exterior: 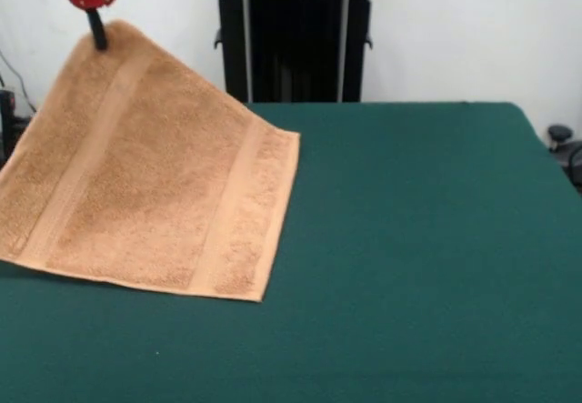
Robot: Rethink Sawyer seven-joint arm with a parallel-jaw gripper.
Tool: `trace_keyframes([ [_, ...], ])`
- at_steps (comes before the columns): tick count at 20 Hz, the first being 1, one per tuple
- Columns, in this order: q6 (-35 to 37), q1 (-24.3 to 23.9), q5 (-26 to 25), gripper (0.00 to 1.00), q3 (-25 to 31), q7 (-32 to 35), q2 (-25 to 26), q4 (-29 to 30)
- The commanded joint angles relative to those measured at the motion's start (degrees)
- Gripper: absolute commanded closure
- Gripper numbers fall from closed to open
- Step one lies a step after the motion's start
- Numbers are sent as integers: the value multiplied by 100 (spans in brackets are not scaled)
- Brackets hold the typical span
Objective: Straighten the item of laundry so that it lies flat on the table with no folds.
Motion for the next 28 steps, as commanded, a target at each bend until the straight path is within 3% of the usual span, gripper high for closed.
trace_keyframes([
  [1, 418, -257, -279, 100, 1153, -2527, -109, 795],
  [2, 260, -336, -364, 100, 1264, -2647, -81, 785],
  [3, 136, -440, -391, 0, 1396, -2724, -52, 803],
  [9, 123, -442, -121, 0, 1522, -2467, 129, 671],
  [19, 711, -163, 210, 0, 1759, -2040, 60, 239],
  [28, -34, 663, -453, 0, 1294, -1239, 1334, -1230],
])
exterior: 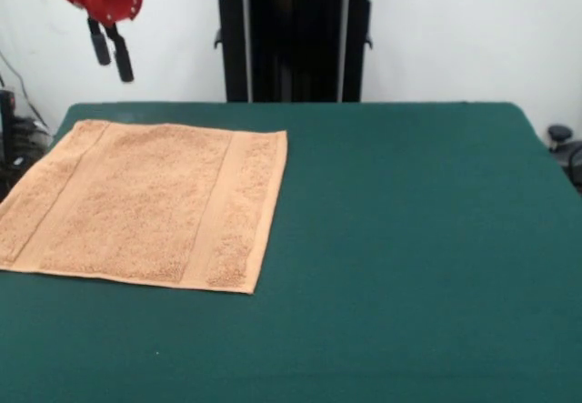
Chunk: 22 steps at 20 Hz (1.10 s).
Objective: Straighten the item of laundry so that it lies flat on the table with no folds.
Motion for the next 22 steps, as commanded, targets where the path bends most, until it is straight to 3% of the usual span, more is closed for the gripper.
trace_keyframes([
  [1, -134, 762, -402, 0, 197, -275, 1094, -896],
  [11, -365, 1184, -627, 0, -91, -108, 1865, -1841],
  [17, -759, 1464, -779, 0, -239, 137, 2700, -2332],
  [22, -420, 1667, -832, 0, -461, 138, 2863, -2451],
])
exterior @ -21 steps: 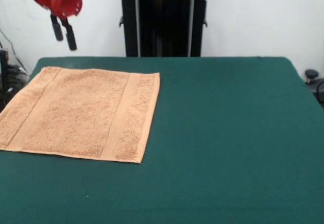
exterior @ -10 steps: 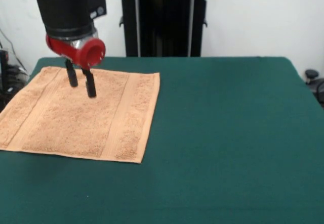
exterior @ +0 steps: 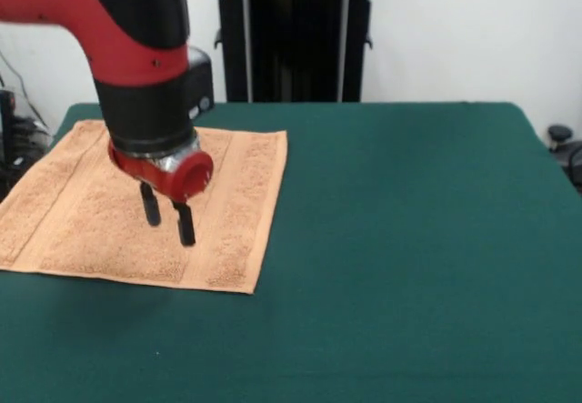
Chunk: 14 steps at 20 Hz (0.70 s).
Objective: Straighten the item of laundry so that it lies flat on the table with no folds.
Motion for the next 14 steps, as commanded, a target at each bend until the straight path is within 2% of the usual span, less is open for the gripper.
trace_keyframes([
  [1, 88, 450, -211, 0, -277, 78, 683, -284],
  [9, 1206, 273, 109, 0, -360, -451, 438, 105],
  [11, 1223, 273, 78, 0, -384, -487, 451, 92],
  [14, 983, 320, -9, 0, -381, -379, 820, -120],
])
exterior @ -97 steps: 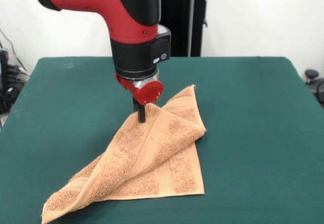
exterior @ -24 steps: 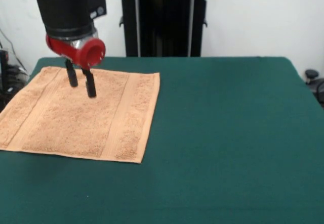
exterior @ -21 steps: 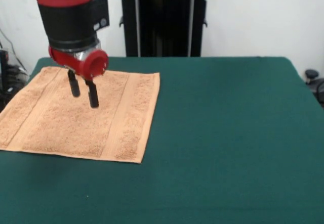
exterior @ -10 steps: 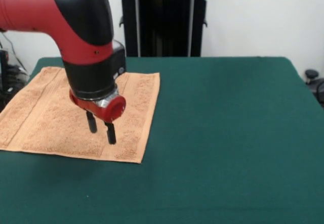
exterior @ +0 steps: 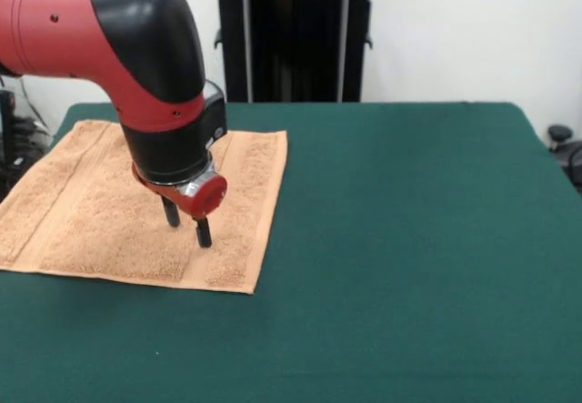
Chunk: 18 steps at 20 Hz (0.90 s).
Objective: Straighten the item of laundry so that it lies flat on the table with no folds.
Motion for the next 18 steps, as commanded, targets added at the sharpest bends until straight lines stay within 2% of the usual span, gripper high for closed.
trace_keyframes([
  [1, 351, 154, -48, 0, -54, -369, 452, -40],
  [4, -386, -161, 12, 0, 269, -531, 1140, -209],
  [5, -409, -273, 121, 0, 406, -636, 1313, -213],
  [10, -885, -373, 252, 0, 642, -745, 1798, -322],
  [14, -1127, -505, 492, 0, 903, -818, 2041, -276],
  [18, -1216, -579, 867, 0, 1137, -580, 2055, 63],
])
